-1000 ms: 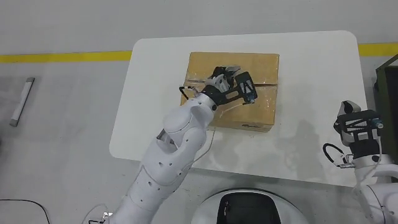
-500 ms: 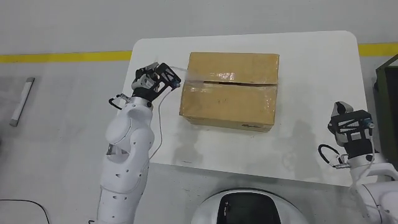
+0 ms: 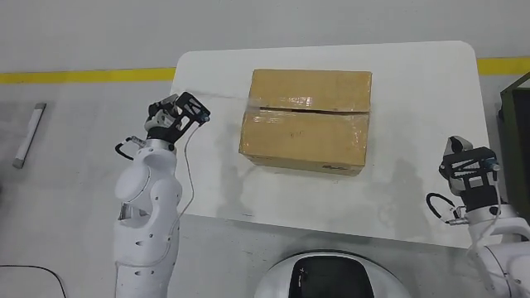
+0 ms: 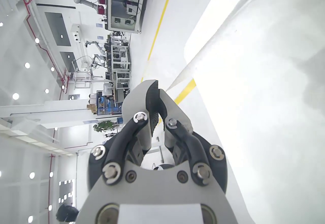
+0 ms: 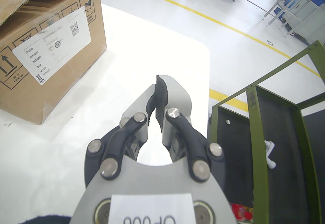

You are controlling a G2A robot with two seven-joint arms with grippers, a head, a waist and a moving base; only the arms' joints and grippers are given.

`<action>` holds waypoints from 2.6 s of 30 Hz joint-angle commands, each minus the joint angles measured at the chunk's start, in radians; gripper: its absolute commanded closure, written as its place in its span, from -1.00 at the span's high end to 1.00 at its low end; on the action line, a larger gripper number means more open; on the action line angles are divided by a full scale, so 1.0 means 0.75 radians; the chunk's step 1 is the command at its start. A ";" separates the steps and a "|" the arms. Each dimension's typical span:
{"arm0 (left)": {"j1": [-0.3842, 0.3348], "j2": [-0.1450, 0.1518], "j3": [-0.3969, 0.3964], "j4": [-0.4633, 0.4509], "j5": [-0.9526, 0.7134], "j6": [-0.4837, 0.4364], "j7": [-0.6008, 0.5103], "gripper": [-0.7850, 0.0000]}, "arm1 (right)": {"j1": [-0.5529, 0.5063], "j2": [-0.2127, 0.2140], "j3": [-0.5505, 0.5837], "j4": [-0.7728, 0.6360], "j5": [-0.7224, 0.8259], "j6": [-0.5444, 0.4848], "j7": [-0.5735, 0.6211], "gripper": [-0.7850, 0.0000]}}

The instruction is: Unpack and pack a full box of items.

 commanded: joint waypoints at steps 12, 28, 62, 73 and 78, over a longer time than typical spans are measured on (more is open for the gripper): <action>0.031 -0.007 -0.053 -0.018 -0.270 0.026 -0.013 1.00 | -0.012 -0.001 0.000 -0.007 0.002 0.000 -0.002 -1.00; -0.106 -0.103 0.461 -0.094 -0.808 0.112 -0.208 1.00 | -0.006 -0.002 -0.009 -0.005 -0.004 0.006 -0.003 -1.00; -0.090 -0.108 0.278 0.069 -1.041 0.285 -0.264 1.00 | -0.030 -0.005 0.013 -0.015 0.006 0.019 -0.010 -1.00; -0.046 -0.152 0.321 0.033 -1.486 0.575 -0.383 1.00 | -0.033 -0.006 0.003 -0.021 -0.004 0.026 -0.006 -1.00; -0.066 -0.154 0.336 0.051 -1.484 0.567 -0.376 1.00 | -0.029 -0.007 0.001 -0.021 -0.004 0.028 -0.005 -1.00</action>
